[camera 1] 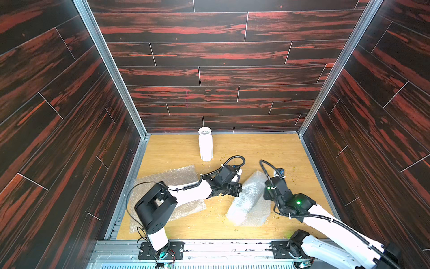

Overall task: Unwrap the vase from the bubble wrap
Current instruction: Unwrap the bubble wrap at the center of the board.

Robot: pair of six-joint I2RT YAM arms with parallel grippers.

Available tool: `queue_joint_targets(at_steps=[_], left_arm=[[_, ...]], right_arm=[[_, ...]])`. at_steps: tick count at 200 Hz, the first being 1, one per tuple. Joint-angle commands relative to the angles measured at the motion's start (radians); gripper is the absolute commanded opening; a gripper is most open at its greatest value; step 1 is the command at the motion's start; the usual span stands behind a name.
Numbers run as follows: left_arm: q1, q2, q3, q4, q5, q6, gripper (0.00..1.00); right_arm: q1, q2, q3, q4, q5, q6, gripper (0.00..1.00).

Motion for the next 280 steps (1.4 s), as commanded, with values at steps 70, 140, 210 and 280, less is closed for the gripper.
queue_joint_targets(at_steps=[70,140,210,280], left_arm=[[0.058,-0.146,-0.119,-0.025,-0.067,-0.023,0.02],[0.108,-0.215,-0.103,-0.226,-0.206,-0.010,0.72],[0.082,-0.470,-0.117,-0.405,-0.415,0.057,0.74],[0.141,-0.773,-0.233,-0.479,-0.797,0.066,1.00]], right_arm=[[-0.124,-0.008,-0.026,0.025,0.005,0.029,0.00],[-0.253,-0.019,-0.072,0.168,-0.099,-0.094,0.22],[-0.253,-0.061,0.043,0.195,-0.049,-0.274,0.82],[-0.255,-0.091,0.041,0.371,-0.111,-0.412,0.99]])
